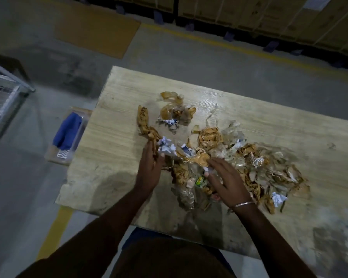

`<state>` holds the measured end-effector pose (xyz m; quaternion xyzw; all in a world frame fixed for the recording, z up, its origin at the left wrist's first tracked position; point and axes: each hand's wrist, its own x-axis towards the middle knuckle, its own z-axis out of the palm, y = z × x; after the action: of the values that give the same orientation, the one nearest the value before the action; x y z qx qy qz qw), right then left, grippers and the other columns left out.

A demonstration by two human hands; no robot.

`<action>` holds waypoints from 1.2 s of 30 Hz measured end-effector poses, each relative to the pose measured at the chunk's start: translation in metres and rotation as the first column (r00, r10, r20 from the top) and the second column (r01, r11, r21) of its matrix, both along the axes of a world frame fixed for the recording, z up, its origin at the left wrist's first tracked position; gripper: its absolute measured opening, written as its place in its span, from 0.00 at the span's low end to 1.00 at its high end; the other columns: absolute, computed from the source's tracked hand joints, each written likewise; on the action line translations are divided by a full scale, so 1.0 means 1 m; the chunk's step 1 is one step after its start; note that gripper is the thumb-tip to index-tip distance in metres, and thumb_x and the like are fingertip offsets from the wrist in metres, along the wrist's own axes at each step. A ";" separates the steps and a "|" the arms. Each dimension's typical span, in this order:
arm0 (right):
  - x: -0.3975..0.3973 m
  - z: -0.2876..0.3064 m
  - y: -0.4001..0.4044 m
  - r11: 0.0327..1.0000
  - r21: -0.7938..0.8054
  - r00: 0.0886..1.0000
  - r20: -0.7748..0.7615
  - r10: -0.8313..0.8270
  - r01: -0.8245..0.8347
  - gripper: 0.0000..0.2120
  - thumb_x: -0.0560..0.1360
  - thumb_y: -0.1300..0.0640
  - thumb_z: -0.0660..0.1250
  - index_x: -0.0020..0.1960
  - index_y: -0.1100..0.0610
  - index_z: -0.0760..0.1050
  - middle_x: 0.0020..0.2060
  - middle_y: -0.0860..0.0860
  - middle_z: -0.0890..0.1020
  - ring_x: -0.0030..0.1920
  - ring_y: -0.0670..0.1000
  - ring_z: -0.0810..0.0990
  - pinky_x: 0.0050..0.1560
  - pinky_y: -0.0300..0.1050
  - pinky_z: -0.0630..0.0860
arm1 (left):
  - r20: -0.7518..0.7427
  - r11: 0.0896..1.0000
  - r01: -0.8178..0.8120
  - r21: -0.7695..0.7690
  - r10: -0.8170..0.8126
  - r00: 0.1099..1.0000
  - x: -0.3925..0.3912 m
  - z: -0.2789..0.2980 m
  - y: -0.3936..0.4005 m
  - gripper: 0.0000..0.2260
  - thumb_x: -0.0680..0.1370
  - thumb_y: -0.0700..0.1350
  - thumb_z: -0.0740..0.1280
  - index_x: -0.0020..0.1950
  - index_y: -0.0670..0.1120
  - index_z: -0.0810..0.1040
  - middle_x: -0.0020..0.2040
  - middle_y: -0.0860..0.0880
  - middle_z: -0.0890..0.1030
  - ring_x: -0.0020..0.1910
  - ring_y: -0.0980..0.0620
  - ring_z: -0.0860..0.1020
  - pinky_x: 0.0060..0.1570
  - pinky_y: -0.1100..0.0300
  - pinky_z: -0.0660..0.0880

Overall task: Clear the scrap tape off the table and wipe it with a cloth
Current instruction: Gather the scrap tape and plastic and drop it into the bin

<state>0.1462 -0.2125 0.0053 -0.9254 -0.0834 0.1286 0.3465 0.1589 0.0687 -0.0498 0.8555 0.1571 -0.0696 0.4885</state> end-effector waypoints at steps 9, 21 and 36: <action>-0.014 0.031 0.009 0.983 0.000 0.983 0.007 -0.181 0.181 0.23 0.83 0.40 0.61 0.75 0.46 0.74 0.68 0.44 0.78 0.71 0.48 0.74 0.69 0.53 0.72 | 0.212 0.957 -0.003 0.292 -0.062 0.975 0.122 0.001 0.048 0.33 0.85 0.63 0.51 0.86 0.46 0.56 0.87 0.42 0.51 0.85 0.42 0.52 0.81 0.41 0.56; -0.053 0.030 -0.017 0.864 -0.068 0.866 0.076 -0.495 0.500 0.26 0.78 0.42 0.67 0.72 0.53 0.77 0.64 0.54 0.77 0.66 0.51 0.74 0.64 0.42 0.68 | 0.183 0.754 0.642 0.139 -0.657 0.731 0.112 -0.008 -0.026 0.32 0.84 0.63 0.53 0.83 0.46 0.64 0.84 0.43 0.62 0.84 0.46 0.59 0.79 0.40 0.63; -0.072 -0.032 0.001 0.627 -0.073 0.566 -0.360 -0.742 0.775 0.44 0.60 0.23 0.74 0.73 0.33 0.69 0.77 0.57 0.58 0.76 0.65 0.65 0.74 0.62 0.70 | -0.102 0.976 0.209 0.069 -0.201 0.974 -0.044 0.012 0.056 0.44 0.74 0.69 0.67 0.85 0.52 0.59 0.73 0.42 0.65 0.69 0.42 0.72 0.69 0.47 0.74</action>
<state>0.0740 -0.2115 -0.0270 -0.8142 0.3802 0.1284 0.4195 0.1145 0.1247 -0.0377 0.8817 0.0934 -0.1536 0.4363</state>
